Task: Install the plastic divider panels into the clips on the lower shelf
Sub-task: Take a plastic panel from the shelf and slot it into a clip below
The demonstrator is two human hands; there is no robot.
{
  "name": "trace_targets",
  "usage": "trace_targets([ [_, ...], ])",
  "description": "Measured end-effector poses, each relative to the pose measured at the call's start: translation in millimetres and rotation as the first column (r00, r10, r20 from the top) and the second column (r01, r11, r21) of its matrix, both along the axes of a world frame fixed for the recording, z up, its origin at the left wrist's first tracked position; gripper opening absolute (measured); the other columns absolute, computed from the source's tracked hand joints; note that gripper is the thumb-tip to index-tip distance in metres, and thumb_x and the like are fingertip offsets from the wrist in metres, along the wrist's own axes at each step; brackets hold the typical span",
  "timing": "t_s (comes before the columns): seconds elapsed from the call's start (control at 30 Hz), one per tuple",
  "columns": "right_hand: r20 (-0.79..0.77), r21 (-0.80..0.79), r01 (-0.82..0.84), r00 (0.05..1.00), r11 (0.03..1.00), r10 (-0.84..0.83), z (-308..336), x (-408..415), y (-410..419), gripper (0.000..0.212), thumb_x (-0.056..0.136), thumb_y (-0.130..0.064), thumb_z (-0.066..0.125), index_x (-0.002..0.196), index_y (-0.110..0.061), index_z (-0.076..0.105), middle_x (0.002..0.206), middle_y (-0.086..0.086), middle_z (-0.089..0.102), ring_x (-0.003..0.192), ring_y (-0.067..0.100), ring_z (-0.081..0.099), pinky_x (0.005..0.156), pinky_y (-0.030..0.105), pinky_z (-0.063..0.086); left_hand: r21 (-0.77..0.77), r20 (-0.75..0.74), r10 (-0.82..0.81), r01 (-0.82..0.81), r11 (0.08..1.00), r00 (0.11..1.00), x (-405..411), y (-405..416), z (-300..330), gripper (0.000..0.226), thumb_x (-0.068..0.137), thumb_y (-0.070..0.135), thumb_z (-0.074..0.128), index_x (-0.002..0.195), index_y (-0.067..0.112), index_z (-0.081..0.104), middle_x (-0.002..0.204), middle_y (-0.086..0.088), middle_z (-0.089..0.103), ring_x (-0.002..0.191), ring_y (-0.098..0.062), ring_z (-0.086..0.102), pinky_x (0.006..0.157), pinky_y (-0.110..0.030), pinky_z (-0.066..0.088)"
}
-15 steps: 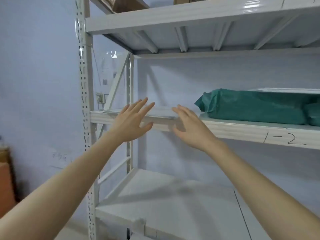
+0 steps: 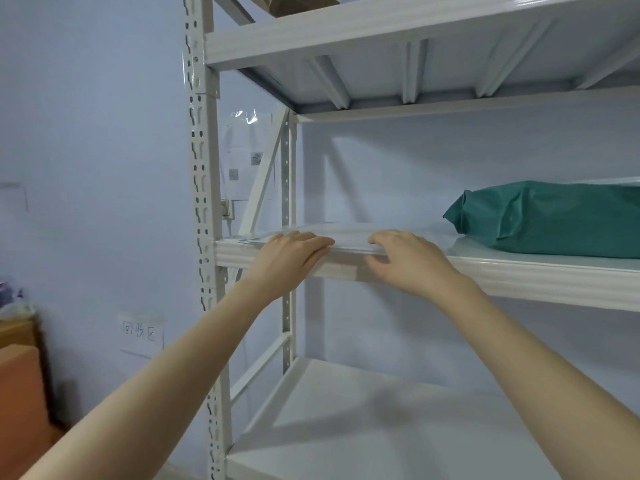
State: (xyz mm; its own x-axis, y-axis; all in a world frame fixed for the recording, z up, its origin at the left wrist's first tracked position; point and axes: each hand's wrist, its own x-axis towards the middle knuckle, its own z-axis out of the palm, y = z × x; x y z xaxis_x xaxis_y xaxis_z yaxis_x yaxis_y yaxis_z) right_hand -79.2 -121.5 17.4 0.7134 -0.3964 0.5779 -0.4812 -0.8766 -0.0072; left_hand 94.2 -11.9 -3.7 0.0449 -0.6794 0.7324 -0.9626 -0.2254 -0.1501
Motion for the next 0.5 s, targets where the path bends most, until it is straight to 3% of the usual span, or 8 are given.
trace_targets([
  [0.13,0.016,-0.041,0.058,0.998,0.997,-0.057,-1.8,-13.0,1.7,0.035,0.089,-0.034,0.044,0.114,-0.014,0.058,0.120,0.009,0.063,0.111,0.033,0.056,0.085,0.039,0.047,-0.107,0.101,-0.045,0.056,0.993,0.994,-8.4,0.6,1.3,0.032,0.089,0.021,0.041,0.103,0.021,0.071,0.090,0.000,0.074,0.079,-0.027,0.064,0.069,-0.027,0.034],
  [0.3,0.075,-0.121,0.067,0.995,0.990,-0.058,1.8,-46.1,-1.4,0.029,0.088,-0.016,0.044,0.112,-0.013,0.060,0.112,0.016,0.066,0.103,0.039,0.056,0.077,0.039,0.047,-0.270,0.157,-0.077,0.118,0.956,0.985,-45.2,3.9,-2.9,0.026,0.087,0.014,0.049,0.094,0.018,0.073,0.084,0.003,0.076,0.071,-0.025,0.066,0.063,-0.027,0.042],
  [0.37,0.110,-0.191,0.077,0.992,0.979,-0.057,3.5,-61.9,-3.0,0.027,0.089,-0.012,0.042,0.108,-0.014,0.062,0.103,0.017,0.068,0.093,0.041,0.058,0.067,0.037,0.040,-0.359,0.167,-0.124,0.177,0.916,0.978,-66.9,4.6,-2.0,0.025,0.084,0.003,0.057,0.100,0.017,0.071,0.099,0.002,0.075,0.083,-0.025,0.067,0.068,-0.032,0.047],
  [0.5,0.253,-0.338,0.071,0.967,0.938,0.018,11.7,-96.2,5.9,0.024,0.098,-0.023,0.039,0.104,-0.015,0.061,0.085,0.017,0.069,0.079,0.044,0.059,0.061,0.037,0.038,-0.429,0.277,-0.124,0.238,0.871,0.953,-123.1,7.1,0.7,0.064,0.072,-0.011,0.051,0.130,0.016,0.051,0.142,-0.007,0.048,0.129,-0.022,0.045,0.106,-0.038,0.035],
])
